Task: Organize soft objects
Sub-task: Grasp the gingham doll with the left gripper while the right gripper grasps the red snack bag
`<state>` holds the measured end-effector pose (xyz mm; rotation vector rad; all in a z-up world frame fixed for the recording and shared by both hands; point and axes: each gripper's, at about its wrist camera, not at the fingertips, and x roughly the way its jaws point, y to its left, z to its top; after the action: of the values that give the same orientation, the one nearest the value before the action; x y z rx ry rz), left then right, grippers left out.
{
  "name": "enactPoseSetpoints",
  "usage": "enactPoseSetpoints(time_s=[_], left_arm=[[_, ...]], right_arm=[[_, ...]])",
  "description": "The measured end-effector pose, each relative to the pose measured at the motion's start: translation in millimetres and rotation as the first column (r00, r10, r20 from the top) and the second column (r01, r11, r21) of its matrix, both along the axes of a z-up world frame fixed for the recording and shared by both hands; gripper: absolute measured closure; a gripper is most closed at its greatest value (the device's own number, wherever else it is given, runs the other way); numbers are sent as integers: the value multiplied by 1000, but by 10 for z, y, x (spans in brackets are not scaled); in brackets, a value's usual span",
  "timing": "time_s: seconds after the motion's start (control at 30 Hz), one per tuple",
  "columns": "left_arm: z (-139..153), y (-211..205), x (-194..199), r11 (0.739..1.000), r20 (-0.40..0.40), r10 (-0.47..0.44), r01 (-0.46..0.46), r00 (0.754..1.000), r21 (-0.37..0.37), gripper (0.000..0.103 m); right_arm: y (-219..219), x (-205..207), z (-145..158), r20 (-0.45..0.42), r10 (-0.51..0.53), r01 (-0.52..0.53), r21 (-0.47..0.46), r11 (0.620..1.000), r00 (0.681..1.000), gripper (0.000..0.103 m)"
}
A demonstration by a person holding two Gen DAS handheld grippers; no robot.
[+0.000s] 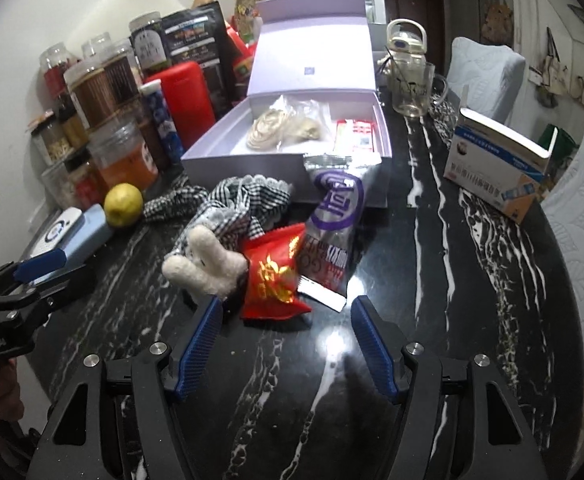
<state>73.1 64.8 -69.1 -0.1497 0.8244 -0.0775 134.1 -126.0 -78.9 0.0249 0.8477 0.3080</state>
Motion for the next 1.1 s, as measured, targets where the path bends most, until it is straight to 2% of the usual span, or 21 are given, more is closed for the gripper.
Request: enactPoseSetpoints(time_s=[0.4,0.43,0.53,0.6,0.63,0.93,1.1], left_arm=[[-34,22,65,1000,-1,5,-5,1000,-26,15],[-29,19,73,1000,1,4,-4,1000,-28,15],[-7,3,90,999,12,1,0,1000,-33,15],[-3,-20,113,999,15,-8,8,1000,-35,15],[-2,-36,130,999,14,-15,16,1000,-37,15],[8,-355,292,991,16,-121,121,993,-57,15],[-99,-613,454,986,5,-168,168,986,-11,15]], right_arm=[[159,345,-143,-36,47,-47,-4,999,998,45],[174,389,-165,-45,54,-54,2,999,998,49],[197,473,-243,-73,59,-59,7,998,996,52],[201,491,-289,-84,66,-66,12,998,994,69],[190,480,-297,-78,71,-69,21,997,994,71],[-157,178,-194,-53,15,-13,33,999,998,72],[-364,61,-194,-62,-14,16,32,999,998,72]])
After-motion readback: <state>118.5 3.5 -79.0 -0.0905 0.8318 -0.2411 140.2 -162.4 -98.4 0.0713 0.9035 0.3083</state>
